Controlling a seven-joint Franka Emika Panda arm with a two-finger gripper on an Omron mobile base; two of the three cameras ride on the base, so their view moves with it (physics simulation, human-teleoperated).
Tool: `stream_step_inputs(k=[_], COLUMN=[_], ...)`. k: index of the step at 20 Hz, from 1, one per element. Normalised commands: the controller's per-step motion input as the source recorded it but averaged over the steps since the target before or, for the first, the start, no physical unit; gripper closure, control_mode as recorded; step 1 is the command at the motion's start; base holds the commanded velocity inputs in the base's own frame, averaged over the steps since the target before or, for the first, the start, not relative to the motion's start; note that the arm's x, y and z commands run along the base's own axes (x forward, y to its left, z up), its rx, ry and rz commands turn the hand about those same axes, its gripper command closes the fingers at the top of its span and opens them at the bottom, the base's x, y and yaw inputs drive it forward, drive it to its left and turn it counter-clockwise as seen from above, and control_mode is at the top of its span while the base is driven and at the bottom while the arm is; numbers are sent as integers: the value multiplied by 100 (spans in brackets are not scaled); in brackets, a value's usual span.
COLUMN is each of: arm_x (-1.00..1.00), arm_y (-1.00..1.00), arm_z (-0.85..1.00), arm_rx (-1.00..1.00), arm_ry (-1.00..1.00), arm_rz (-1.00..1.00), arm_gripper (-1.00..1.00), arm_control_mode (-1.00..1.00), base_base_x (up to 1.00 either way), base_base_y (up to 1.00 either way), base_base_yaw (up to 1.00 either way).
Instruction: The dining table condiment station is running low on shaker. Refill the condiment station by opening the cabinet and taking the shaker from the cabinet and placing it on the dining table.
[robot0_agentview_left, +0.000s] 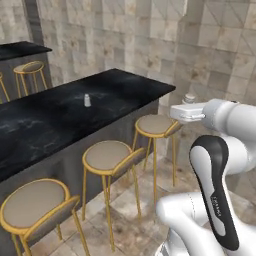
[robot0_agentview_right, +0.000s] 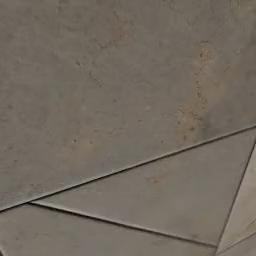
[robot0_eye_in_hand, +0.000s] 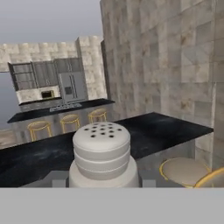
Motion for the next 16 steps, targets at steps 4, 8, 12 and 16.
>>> stream_step_inputs(k=[4,8,12,16], arm_x=[0,0,0,0], arm_y=[0,0,0,0], arm_z=[0,0,0,0], arm_rx=[0,0,0,0], arm_ry=[0,0,0,0], arm_rz=[0,0,0,0], arm_gripper=[100,100,100,100], arm_control_mode=[100,100,100,100], base_base_x=[48,63,64,63], base_base_y=[-100,-93,-56,-55], base_base_yaw=[34,40,48,48])
